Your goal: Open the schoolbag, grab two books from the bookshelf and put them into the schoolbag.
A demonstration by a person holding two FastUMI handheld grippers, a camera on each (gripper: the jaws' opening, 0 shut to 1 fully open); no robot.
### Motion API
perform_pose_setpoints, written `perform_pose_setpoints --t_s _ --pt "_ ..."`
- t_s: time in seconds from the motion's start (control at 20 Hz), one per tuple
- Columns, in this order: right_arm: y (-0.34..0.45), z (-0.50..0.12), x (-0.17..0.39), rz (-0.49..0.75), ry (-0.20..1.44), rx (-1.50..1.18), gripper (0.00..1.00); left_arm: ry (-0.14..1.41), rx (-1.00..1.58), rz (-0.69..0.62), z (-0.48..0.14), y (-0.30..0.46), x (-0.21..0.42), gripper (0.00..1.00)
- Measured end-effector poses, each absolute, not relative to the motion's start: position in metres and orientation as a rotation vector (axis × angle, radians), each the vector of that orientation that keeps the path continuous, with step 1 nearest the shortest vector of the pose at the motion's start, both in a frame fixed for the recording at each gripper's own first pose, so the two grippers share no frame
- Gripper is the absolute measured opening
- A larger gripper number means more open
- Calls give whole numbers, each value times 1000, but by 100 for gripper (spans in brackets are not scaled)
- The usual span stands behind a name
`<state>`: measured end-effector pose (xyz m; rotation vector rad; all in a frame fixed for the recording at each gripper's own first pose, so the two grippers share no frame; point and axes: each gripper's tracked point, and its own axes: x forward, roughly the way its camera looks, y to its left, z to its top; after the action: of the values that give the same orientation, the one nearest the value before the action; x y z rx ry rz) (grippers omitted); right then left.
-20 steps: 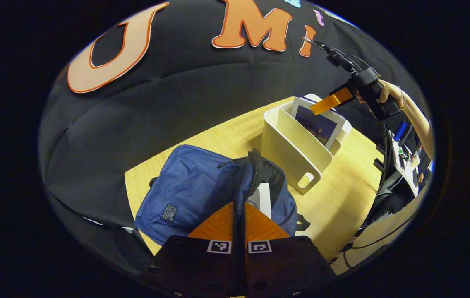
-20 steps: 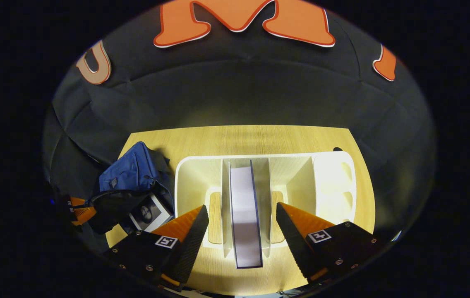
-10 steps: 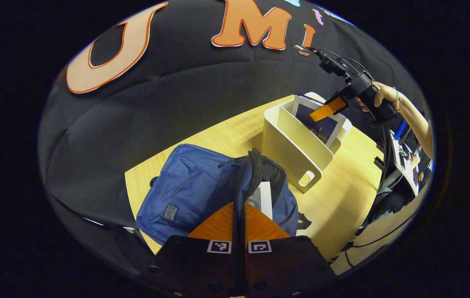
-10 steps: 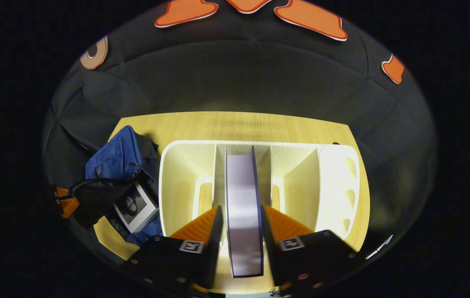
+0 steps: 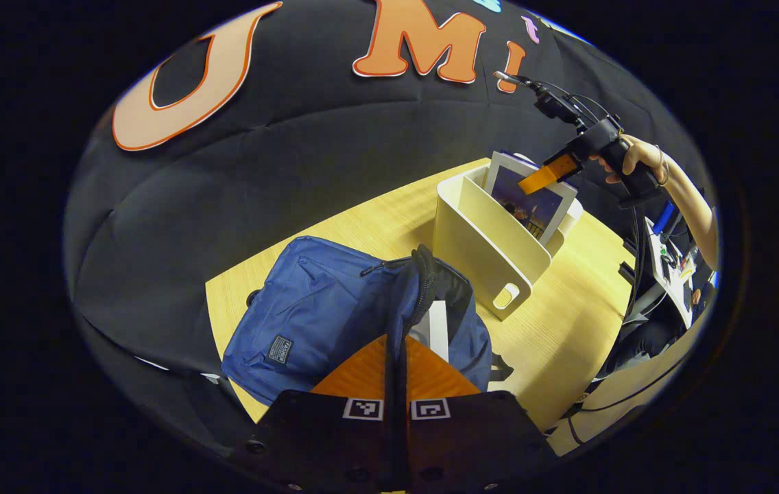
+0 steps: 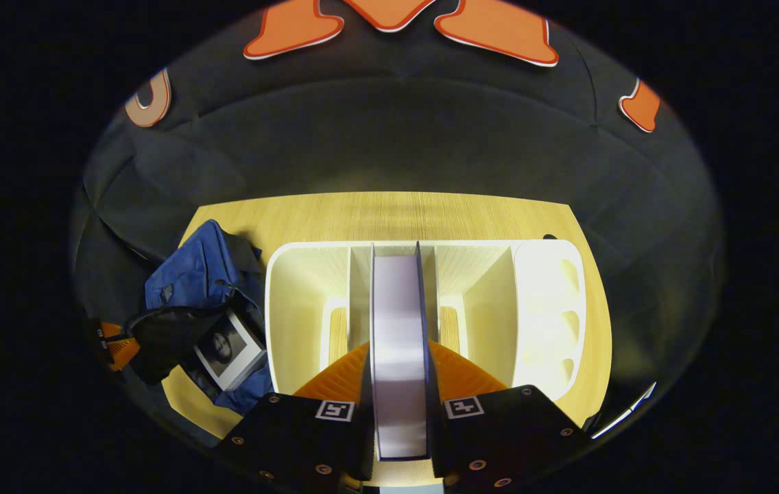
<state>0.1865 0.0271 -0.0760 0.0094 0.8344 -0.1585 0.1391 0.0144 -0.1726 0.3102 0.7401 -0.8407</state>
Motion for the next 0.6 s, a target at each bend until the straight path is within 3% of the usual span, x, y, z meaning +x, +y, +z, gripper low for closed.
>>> perform_pose_setpoints --t_s 0.6 --pt "32 34 118 -191 625 28 33 711 314 -840 -165 17 139 1"
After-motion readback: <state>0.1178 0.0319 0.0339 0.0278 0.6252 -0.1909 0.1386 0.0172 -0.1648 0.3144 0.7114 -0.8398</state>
